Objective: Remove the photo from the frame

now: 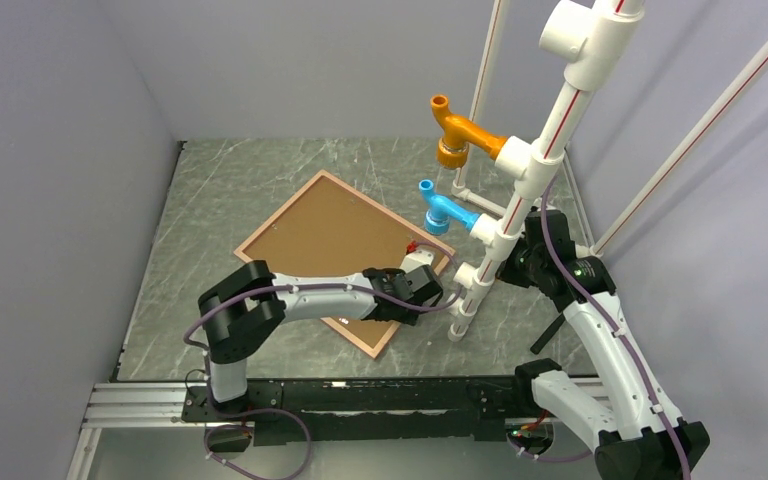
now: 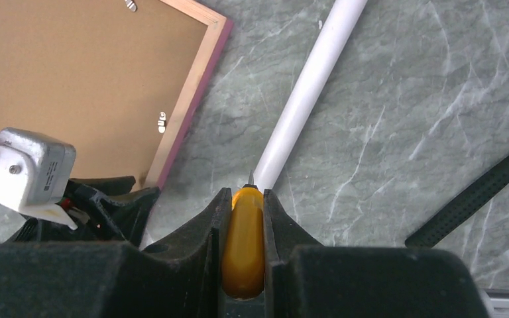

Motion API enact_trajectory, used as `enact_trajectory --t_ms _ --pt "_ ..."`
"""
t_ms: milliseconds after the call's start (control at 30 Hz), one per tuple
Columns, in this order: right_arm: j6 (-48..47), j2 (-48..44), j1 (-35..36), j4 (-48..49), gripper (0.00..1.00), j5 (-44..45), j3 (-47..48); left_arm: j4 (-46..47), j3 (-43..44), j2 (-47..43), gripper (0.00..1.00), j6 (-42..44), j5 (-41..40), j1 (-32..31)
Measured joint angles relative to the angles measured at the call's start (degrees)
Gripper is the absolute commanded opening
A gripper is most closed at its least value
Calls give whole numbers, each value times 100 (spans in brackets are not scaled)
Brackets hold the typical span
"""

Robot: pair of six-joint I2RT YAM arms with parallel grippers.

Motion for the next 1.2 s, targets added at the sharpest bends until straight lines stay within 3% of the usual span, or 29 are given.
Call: enact_trajectory --t_ms 300,600,1000,1200 --pt "-28 0 -2 2 0 -138 -57 -334 313 341 22 -452 -433 -74" --pt "-70 26 -2 37 0 -186 -92 -649 544 507 13 -780 -533 -79" --pt "-151 330 -2 103 0 -398 -92 949 -1504 -756 2 -1880 -249 726" --pt "-155 323 -2 142 0 -407 -92 1285 -1860 -1054 1 -2400 116 1080"
